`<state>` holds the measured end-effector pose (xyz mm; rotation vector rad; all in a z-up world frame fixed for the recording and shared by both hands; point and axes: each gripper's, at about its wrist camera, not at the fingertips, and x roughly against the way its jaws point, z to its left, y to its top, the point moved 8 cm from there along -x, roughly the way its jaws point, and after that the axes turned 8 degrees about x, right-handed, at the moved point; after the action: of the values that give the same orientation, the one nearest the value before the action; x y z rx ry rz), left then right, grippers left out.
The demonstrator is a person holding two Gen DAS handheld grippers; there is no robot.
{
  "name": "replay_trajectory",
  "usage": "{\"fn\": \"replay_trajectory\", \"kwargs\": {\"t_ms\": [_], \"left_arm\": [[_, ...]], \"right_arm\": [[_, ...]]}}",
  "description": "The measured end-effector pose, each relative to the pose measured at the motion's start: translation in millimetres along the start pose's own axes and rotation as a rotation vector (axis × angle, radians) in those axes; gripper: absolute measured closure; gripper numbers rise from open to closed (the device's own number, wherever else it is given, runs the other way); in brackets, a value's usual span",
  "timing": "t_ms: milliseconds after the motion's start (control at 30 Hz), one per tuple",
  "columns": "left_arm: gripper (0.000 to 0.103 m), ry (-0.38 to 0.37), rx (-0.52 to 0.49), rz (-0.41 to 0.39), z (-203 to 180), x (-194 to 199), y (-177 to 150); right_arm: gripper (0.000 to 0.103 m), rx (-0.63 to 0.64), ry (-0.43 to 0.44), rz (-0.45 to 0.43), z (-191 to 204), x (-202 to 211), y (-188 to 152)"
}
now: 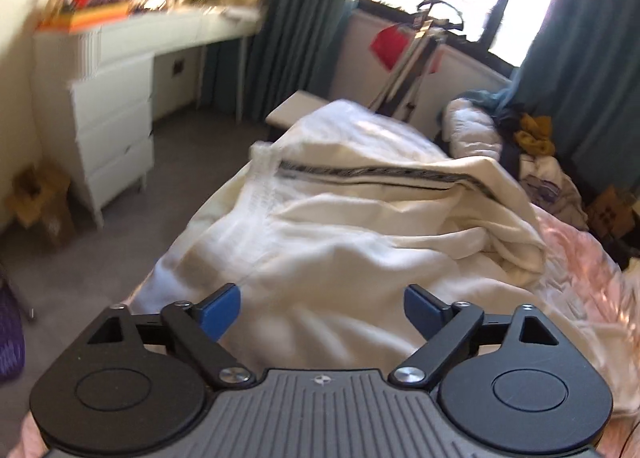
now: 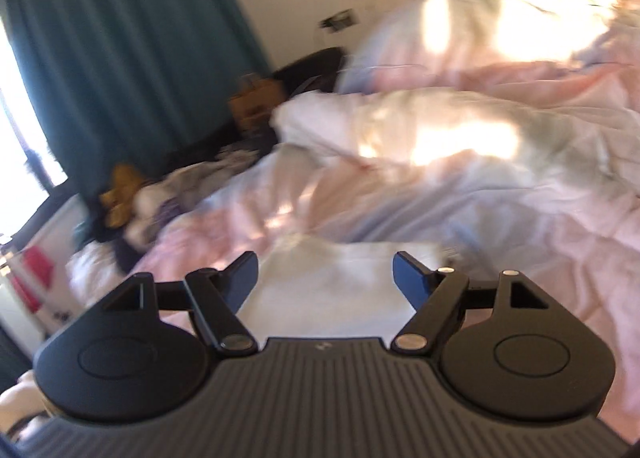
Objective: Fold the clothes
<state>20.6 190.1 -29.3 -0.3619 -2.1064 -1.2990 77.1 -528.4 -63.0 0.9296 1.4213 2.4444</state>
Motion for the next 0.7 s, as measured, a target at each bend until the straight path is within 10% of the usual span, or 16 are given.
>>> {"fn": "replay_trajectory", "kwargs": {"t_ms": [700], "left_arm": [[0.001, -0.215, -0.343, -0.021, -208.4, -93.1, -42.7]], "right_arm": [[0.026, 0.396, 0.526, 0.067, 171.8, 66.5, -75.9]]}}
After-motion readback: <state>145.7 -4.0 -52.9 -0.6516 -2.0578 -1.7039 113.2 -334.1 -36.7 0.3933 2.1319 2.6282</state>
